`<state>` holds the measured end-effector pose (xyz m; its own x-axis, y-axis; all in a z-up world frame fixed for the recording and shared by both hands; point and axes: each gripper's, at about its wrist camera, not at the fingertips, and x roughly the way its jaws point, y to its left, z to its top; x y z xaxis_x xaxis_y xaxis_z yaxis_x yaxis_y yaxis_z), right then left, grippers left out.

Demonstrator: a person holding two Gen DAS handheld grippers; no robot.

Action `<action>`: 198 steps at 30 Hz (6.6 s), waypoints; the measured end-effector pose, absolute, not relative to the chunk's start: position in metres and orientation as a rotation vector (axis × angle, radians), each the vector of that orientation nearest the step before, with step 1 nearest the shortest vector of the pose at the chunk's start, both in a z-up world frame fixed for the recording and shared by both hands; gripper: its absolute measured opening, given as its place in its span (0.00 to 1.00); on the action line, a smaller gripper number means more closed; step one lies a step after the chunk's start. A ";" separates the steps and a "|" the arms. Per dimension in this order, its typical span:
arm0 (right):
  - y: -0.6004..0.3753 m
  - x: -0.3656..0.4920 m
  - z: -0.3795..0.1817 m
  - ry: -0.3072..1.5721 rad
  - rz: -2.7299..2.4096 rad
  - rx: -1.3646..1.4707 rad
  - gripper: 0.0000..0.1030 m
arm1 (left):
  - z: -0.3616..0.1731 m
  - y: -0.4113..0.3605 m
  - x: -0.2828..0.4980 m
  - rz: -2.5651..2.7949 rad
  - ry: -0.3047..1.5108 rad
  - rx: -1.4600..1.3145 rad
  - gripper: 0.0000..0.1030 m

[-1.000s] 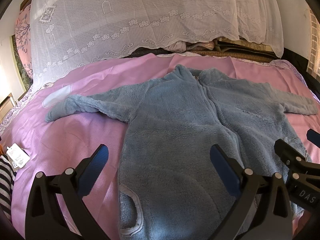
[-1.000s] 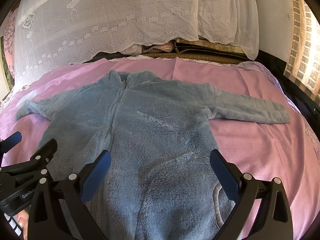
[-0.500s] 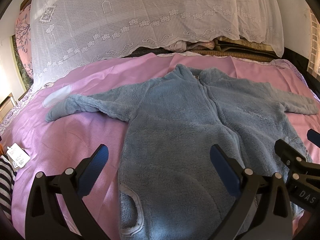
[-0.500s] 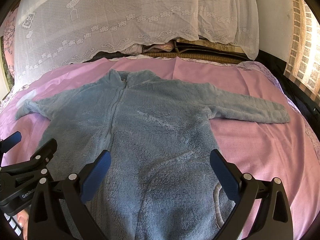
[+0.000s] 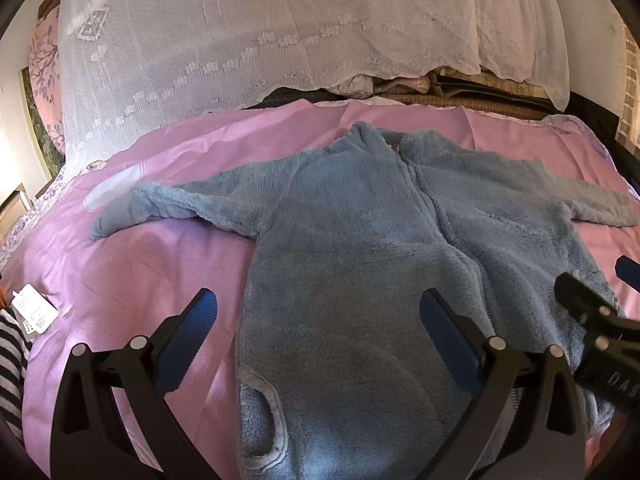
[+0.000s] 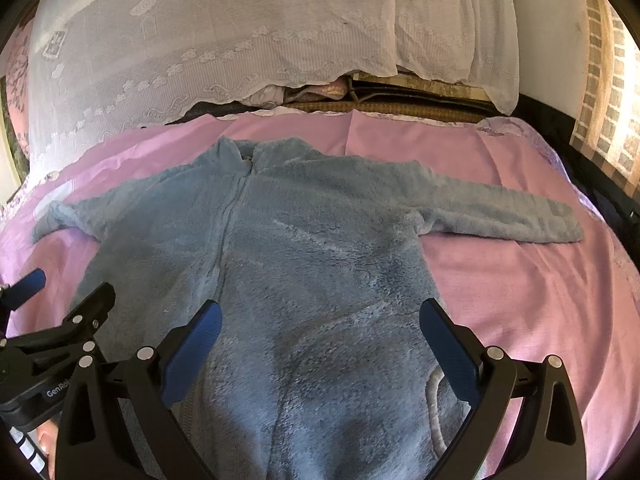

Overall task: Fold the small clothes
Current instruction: 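Grasp the sleeve cuff nearest the right gripper with the right gripper, then fold the gripped sleeve across the onesie body with the right gripper, then open the right gripper and release the sleeve onto the body, then grasp the other sleeve cuff with the left gripper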

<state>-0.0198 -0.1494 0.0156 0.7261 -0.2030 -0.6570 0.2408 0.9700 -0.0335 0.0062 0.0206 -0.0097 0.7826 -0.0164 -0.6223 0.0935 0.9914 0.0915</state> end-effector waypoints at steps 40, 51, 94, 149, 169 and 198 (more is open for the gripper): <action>-0.538 -0.045 -0.031 0.513 -0.274 1.309 0.50 | 0.048 -0.079 0.012 -0.287 0.702 0.205 0.96; -0.582 -0.025 -0.046 0.512 -0.351 1.197 0.09 | 0.000 -0.280 0.050 -0.318 0.597 0.582 0.96; -0.299 0.078 0.069 0.562 -0.032 0.646 0.09 | -0.055 0.028 0.191 -0.061 0.923 -0.032 0.96; -0.165 0.128 0.027 0.808 -0.074 0.217 0.53 | -0.048 0.072 0.207 0.060 0.930 -0.074 0.96; -0.252 0.064 -0.004 0.760 -0.113 0.428 0.57 | -0.046 0.250 0.184 -0.240 0.852 -0.867 0.95; -0.224 0.073 -0.018 0.799 -0.120 0.291 0.74 | -0.008 0.306 0.208 0.333 0.892 -0.647 0.79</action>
